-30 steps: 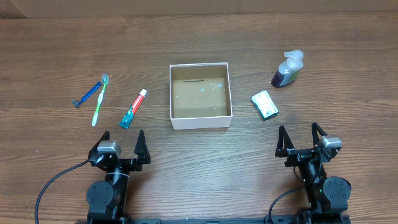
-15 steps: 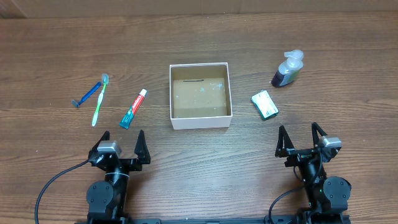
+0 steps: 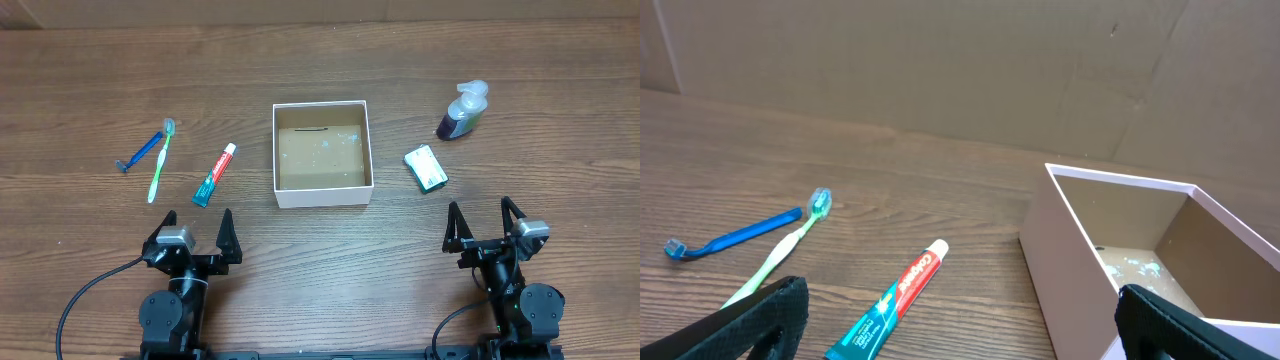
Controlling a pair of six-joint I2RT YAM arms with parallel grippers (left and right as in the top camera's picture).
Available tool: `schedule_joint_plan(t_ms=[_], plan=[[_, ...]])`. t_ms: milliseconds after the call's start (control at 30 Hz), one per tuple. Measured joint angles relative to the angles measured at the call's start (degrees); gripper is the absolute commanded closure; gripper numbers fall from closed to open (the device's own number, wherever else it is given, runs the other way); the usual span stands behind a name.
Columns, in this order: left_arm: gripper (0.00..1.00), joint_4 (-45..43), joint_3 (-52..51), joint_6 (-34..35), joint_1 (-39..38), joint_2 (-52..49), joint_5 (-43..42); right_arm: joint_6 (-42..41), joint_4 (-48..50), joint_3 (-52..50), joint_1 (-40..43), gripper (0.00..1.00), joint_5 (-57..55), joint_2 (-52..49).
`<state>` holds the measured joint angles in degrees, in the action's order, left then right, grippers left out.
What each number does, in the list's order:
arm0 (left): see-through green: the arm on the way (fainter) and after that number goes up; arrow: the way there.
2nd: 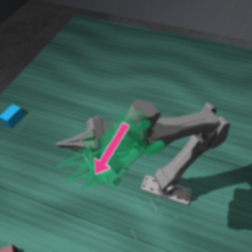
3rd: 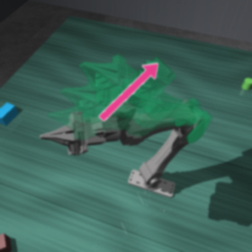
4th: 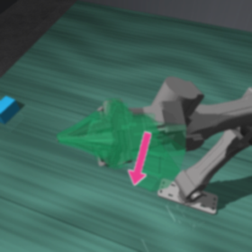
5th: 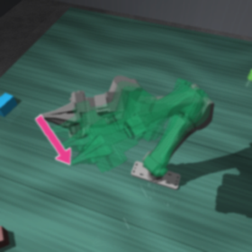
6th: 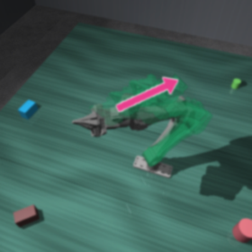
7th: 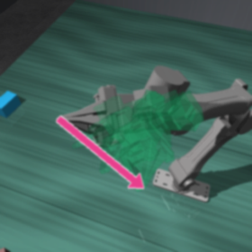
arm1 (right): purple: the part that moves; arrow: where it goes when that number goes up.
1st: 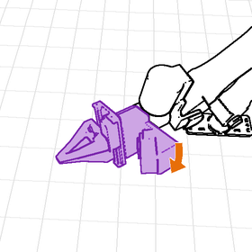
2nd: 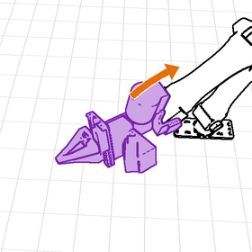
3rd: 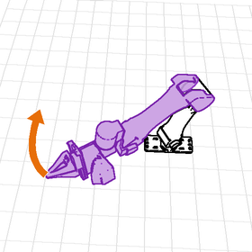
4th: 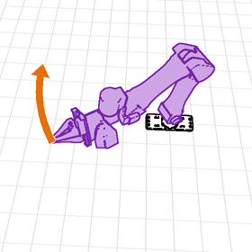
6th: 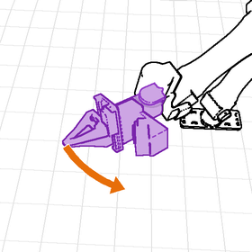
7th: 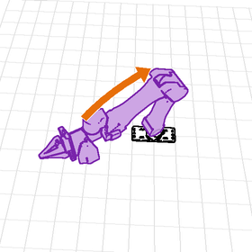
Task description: Pack container
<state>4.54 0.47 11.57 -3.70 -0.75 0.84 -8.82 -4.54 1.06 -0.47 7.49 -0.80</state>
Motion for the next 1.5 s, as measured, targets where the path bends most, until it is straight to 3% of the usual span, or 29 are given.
schedule_joint_plan(t_ms=[633, 800, 967, 1300, 1500], plan=[[0.0, 0.0, 0.0, 0.0, 0.0, 0.0, 0.0, 0.02, 0.2, 0.26, 0.0, 0.0, 3.8, 0.0], [0.0, 0.0, 0.0, 0.0, 0.0, 0.0, 0.0, 0.11, -4.87, 10.03, 0.0, 0.0, 5.27, -3.78], [0.0, 0.0, 0.0, 0.0, 0.0, 0.0, 0.0, 0.5, -12.63, 30.67, 0.0, 0.0, 5.9, -17.53], [0.0, -0.07, 0.0, -0.02, 0.0, 0.04, 0.0, 1.16, -48.35, 73.0, 0.0, 0.0, 7.28, -61.94], [0.0, -0.02, 0.0, -0.02, 0.0, 0.07, 0.0, 1.88, -51.95, 82.82, 0.02, 0.0, 7.28, -78.42]])
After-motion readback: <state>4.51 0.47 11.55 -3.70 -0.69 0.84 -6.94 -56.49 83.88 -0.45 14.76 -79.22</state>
